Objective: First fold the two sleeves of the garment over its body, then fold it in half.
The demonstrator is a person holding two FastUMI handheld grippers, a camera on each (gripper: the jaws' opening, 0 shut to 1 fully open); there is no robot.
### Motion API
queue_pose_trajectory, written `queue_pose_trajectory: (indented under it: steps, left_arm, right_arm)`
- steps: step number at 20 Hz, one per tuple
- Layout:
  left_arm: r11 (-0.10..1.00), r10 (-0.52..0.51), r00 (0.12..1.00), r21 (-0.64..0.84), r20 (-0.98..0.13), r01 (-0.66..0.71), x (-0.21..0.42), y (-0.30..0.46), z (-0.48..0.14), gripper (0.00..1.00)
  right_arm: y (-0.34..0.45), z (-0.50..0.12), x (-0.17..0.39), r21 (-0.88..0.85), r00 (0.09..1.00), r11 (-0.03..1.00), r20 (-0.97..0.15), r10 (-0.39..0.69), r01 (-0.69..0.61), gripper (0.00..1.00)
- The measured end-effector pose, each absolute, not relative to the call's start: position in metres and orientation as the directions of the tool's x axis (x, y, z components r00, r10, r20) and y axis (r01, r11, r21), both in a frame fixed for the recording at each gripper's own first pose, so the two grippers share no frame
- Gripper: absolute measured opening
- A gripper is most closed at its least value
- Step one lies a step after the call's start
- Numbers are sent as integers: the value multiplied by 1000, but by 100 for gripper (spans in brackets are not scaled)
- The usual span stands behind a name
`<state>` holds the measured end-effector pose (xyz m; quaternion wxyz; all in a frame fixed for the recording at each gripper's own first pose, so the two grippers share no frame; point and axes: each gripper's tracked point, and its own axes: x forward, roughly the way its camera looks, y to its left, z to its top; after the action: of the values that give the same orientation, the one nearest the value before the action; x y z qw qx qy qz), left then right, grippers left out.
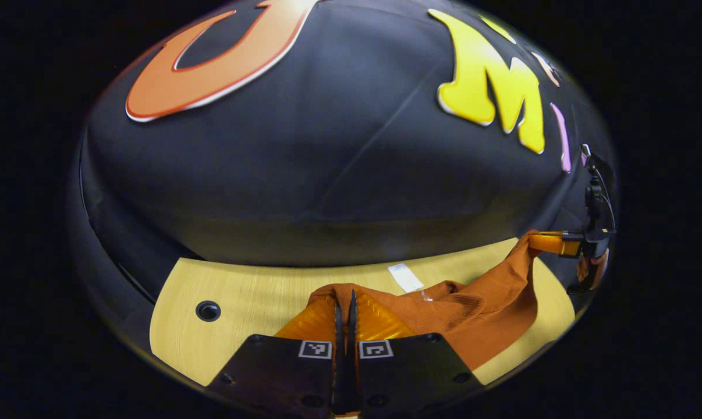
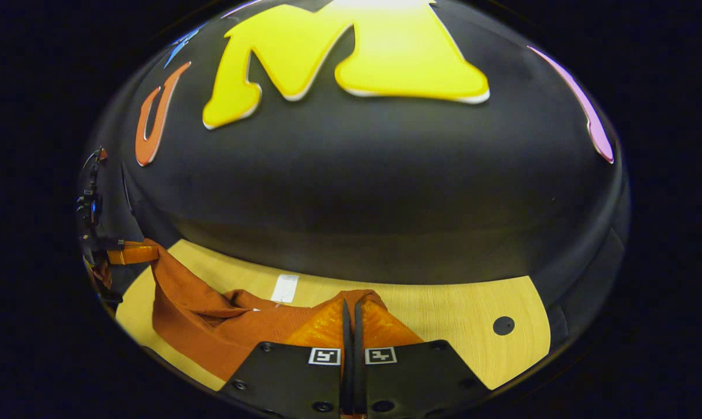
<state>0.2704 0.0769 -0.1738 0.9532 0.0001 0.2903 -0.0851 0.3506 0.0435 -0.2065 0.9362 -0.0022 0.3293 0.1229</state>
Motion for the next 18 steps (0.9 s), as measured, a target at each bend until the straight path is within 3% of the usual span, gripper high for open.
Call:
queue_pose_trajectory:
  steps: [6, 10, 11, 12, 14, 16, 18]
  left_arm:
    - [982, -102, 794, 67, -599, 177, 301, 64, -229, 5]
    - [978, -122, 799, 63, -589, 196, 301, 44, -218, 17]
    - [979, -135, 812, 50, -567, 197, 303, 41, -211, 40]
    - [981, -120, 829, 61, -547, 183, 303, 44, -201, 63]
    - [986, -83, 852, 84, -517, 147, 299, 56, -184, 90]
    - [992, -48, 878, 80, -477, 98, 293, 67, -157, 95]
    - [997, -20, 899, 53, -437, 48, 274, 74, -119, 95]
  right_arm:
    - [36, -282, 355, 33, 707, 982, -689, 156, -185, 5]
    - [32, -275, 357, 56, 722, 985, -674, 156, -161, 16]
    - [31, -276, 361, 59, 733, 987, -662, 152, -152, 32]
    - [31, -270, 364, 54, 746, 988, -650, 145, -145, 39]
    - [24, -257, 358, 31, 745, 991, -656, 120, -132, 76]
    - [22, -227, 347, 16, 771, 991, -626, 116, -136, 86]
    - [22, -188, 333, -6, 806, 991, -582, 107, -136, 89]
